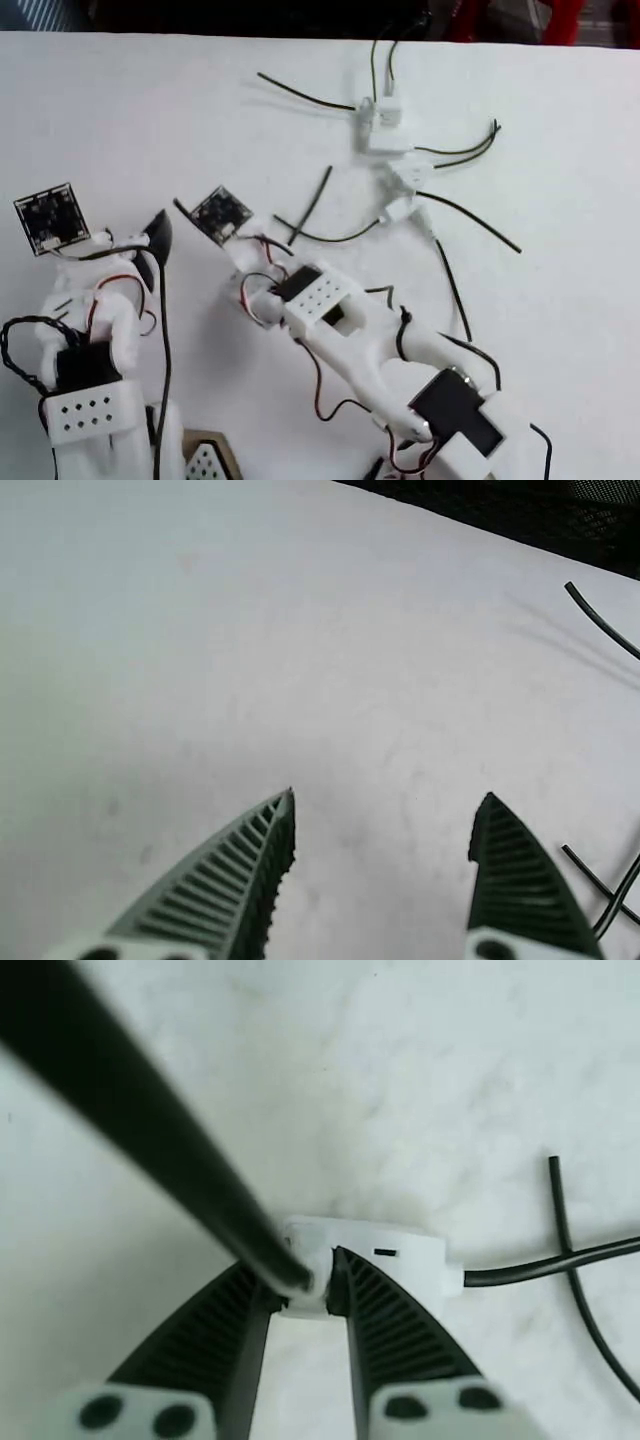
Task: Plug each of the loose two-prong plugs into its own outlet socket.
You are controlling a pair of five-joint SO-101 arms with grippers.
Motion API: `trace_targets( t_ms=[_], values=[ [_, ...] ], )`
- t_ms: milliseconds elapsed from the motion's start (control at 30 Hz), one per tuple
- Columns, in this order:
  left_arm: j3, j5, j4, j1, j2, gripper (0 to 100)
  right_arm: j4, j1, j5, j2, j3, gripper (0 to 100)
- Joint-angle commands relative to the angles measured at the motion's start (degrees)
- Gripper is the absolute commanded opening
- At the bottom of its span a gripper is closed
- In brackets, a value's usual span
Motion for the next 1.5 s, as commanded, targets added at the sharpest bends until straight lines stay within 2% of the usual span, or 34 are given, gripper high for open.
trace_targets(
  t_ms=[0,400,700,867,967,1067,1233,1467],
  values=[
    [-2.20,0.35,-1.41,-0.57,-0.92,28,-0.40,2.59,2.11,0.84,0.70,1.7],
    [-2.11,0.26,-1.41,-0.57,-0.92,28,-9.89,20.00,10.73,0.57,0.70,1.7],
    [-2.11,0.26,-1.41,-0.57,-0.84,28,-11.47,22.90,11.43,0.31,0.09,2.1],
    [-2.11,0.18,-1.41,-0.48,-0.84,28,-10.95,26.77,10.99,0.40,-2.46,2.6],
    [-2.11,0.18,-1.41,-0.40,-0.84,28,-5.76,26.33,10.90,-0.57,-4.31,9.4],
    [-2.02,0.18,-1.41,-0.22,-0.84,28,3.74,23.96,10.20,-6.11,-5.36,16.3],
    [0.88,0.18,-7.74,2.86,-0.92,28,15.87,20.62,4.40,-23.16,-5.10,16.6],
    [-0.18,0.18,-8.79,6.20,-1.01,28,29.58,21.58,4.13,-41.36,-2.99,16.6]
  ],
)
